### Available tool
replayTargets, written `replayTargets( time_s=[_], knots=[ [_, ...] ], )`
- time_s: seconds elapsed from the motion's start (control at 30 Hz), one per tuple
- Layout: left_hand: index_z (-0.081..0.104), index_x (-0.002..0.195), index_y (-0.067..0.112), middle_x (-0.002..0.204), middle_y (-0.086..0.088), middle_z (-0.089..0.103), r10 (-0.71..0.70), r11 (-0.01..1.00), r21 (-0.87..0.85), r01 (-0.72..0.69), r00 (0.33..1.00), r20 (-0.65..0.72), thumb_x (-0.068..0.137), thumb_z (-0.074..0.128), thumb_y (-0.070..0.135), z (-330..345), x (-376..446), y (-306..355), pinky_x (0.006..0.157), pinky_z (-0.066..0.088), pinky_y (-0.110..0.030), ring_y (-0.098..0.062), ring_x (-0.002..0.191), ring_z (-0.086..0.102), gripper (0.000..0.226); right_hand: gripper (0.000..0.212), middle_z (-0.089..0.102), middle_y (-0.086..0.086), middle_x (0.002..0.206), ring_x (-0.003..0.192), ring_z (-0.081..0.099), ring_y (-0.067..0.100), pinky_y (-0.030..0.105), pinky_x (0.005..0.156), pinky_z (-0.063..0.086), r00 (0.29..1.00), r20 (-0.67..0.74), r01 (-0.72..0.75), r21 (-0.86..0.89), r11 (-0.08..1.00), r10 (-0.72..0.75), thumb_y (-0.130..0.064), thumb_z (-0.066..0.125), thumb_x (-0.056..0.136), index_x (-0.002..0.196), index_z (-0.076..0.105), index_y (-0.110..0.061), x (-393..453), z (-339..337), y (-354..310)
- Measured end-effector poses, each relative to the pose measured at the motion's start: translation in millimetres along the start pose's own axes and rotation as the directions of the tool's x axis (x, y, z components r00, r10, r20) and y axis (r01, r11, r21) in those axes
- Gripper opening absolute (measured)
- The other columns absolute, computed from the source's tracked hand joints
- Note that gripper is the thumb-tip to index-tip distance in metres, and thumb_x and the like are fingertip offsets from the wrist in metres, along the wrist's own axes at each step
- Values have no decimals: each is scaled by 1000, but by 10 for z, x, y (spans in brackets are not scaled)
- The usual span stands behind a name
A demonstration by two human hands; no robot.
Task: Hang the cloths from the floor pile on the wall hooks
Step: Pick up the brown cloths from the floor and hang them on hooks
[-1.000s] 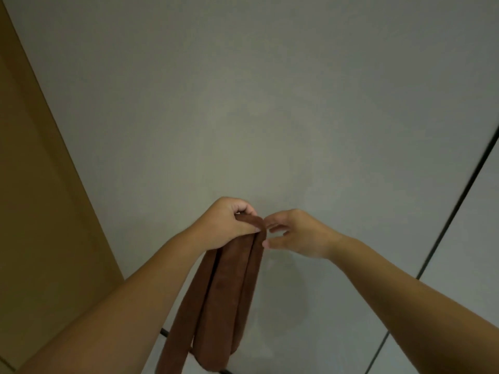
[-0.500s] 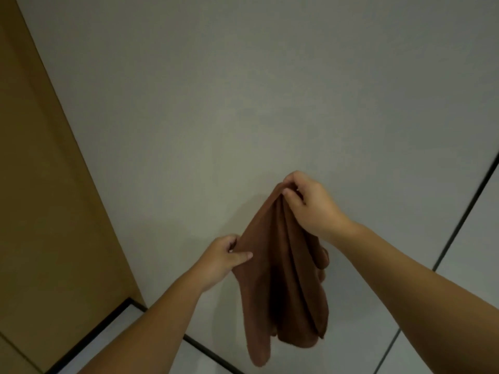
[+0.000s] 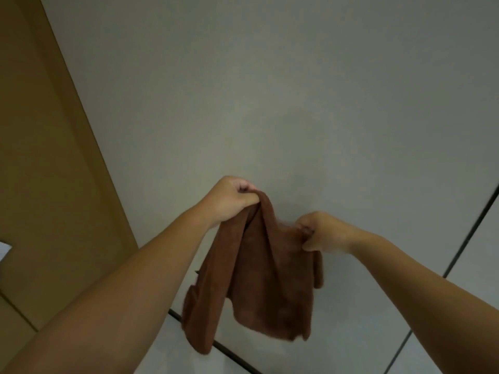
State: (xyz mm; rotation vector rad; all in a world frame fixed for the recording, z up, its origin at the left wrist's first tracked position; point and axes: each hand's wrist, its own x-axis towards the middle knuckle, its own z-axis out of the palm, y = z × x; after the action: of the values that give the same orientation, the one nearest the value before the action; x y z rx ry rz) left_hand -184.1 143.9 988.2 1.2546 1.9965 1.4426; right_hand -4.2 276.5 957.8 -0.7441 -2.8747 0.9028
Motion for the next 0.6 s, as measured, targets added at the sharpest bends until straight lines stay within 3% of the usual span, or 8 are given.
replayTargets(
  time_s=[0.07,0.17,0.27,0.33,0.37,0.43,0.53,0.6],
  knots=[
    [74,82,8,74,-3,71,25,996,86,-25,1000,-5,80,67,7,-51,32,102,67,52,-22,-9,66,64,7,15,69,-8,71,69,66,9,23,63,53,998,14,63,185,981,-67,-6,73,73,80,67,-18,8,42,-133],
    [73,82,7,72,-2,70,53,992,114,-51,998,-23,79,66,6,-115,45,195,66,50,-22,-9,65,62,8,8,63,-12,60,56,57,1,12,56,43,991,-69,131,452,882,-112,-10,72,81,78,66,-15,87,110,-391],
    [73,85,8,75,-3,70,67,992,110,-62,996,-51,81,65,6,-218,35,232,68,52,-22,-11,67,63,9,11,63,9,74,70,58,18,30,72,48,971,-226,192,545,816,-77,-11,64,88,78,62,-5,228,190,-574],
    [72,86,10,78,-4,71,51,996,72,-46,997,-62,83,65,7,-297,21,218,69,54,-24,-12,69,65,9,19,60,13,74,72,57,23,41,76,50,948,-316,239,608,757,-45,-8,57,91,72,57,-8,288,212,-644],
    [72,87,9,79,-6,71,31,999,42,-29,997,-67,84,64,7,-343,10,184,70,54,-25,-14,70,65,8,23,60,12,72,69,57,23,40,73,51,933,-360,265,626,733,-30,-6,55,92,70,54,-12,313,208,-679],
    [69,92,3,82,-9,69,-9,1000,-5,9,999,-43,86,63,8,-418,-11,86,72,52,-27,-16,73,63,10,29,58,4,66,57,53,12,26,59,46,898,-440,305,610,731,-8,0,49,92,69,52,-17,343,162,-738],
    [64,99,-5,82,-8,66,-83,996,-12,85,989,125,89,62,13,-456,-69,-97,75,49,-29,-17,76,60,20,36,52,-2,64,49,46,-2,12,50,36,848,-530,323,470,822,-30,10,39,87,71,49,-21,371,35,-782],
    [62,103,-8,85,-8,65,-127,990,-25,136,963,237,90,62,14,-436,-144,-206,75,51,-25,-16,78,61,26,37,52,-3,67,55,48,0,8,50,36,840,-539,291,352,890,-62,9,36,86,72,50,-22,359,-64,-771]
  ],
)
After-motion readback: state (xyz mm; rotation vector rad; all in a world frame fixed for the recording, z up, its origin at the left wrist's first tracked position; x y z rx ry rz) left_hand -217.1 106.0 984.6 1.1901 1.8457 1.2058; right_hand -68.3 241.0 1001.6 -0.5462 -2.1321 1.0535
